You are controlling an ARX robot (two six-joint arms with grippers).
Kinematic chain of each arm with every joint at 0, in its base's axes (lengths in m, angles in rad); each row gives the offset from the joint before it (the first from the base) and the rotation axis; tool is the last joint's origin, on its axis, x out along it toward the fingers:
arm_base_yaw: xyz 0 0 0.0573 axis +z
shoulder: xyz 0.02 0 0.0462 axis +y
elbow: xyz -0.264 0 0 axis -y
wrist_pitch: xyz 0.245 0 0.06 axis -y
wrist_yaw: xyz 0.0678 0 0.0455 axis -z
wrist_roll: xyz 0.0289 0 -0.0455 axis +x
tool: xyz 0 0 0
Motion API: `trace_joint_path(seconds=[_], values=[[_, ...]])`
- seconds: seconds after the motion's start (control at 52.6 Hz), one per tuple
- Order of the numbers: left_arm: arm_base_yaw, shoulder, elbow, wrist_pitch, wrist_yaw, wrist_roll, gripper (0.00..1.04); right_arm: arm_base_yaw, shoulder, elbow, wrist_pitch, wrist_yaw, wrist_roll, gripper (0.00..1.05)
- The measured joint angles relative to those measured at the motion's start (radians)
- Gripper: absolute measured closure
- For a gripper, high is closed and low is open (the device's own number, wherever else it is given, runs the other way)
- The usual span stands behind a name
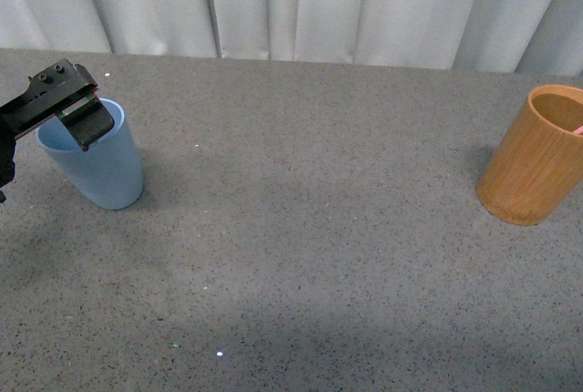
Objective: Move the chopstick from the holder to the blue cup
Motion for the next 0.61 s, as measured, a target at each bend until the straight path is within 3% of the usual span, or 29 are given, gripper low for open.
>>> trace_joint_path(seconds=[0.532, 0.608], values=[[-0.001, 0.010, 0.000, -0.014, -0.019, 0.000, 0.07, 0.000, 0.000, 0.000, 0.000, 0.000, 0.000, 0.10], [-0.001, 0.013, 0.000, -0.014, -0.019, 0.001, 0.13, 0.000, 0.000, 0.000, 0.000, 0.000, 0.000, 0.10]])
